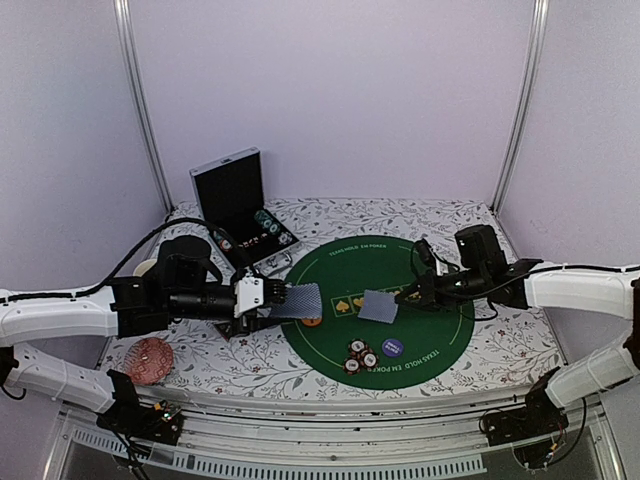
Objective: Distribute texas hold em gaming equipment
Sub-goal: Place the poker card in the big blind area.
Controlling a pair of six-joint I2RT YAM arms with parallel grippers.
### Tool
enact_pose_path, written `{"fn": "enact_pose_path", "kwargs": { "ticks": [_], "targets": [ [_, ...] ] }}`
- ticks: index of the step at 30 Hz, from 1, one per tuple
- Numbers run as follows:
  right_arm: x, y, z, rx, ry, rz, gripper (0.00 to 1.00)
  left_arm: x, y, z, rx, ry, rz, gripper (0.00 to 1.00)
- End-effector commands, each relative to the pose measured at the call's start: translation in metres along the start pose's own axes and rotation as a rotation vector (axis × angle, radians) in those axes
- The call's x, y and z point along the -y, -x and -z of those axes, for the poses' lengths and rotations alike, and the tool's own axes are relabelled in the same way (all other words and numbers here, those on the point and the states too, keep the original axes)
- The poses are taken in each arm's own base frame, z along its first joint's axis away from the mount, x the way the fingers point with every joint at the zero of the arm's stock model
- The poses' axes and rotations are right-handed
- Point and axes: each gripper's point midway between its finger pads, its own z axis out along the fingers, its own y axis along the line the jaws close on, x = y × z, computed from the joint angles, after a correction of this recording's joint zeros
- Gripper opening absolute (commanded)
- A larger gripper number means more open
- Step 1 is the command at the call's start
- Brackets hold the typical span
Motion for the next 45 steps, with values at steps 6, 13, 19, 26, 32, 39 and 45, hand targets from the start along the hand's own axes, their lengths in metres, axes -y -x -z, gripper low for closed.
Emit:
{"fn": "enact_pose_path", "kwargs": {
  "ticks": [6,13,19,26,32,39,45],
  "targets": [
    [-0.015,0.004,-0.027,-0.019,0.034,0.021,0.02,0.001,0.015,0.001,0.042,-0.003,-0.011,0.44],
    [-0.065,-0.002,-0.118,-0.168,0.2,0.071,0.02,0.0,0.015,0.001,0.043,-0.001,-0.013,0.44],
    [-0.072,0.004,-0.168,-0.192,0.261,0.052,0.02,0.002,0.015,0.001,0.044,-0.008,-0.011,0.44],
    [-0.065,-0.01,-0.196,-0.259,0.277,0.004,0.02,0.002,0.012,-0.001,0.037,-0.007,-0.011,0.44],
    [-0.06,-0.016,-0.19,-0.261,0.235,0.0,0.36,0.002,0.013,-0.001,0.038,-0.009,-0.011,0.44],
    [-0.065,0.018,-0.14,-0.142,0.064,0.136,0.91,0.002,0.014,0.001,0.042,-0.008,-0.012,0.44],
    [-0.062,0.046,-0.053,0.022,-0.071,0.214,0.99,0.003,0.013,0.0,0.039,-0.013,-0.014,0.44]
  ]
}}
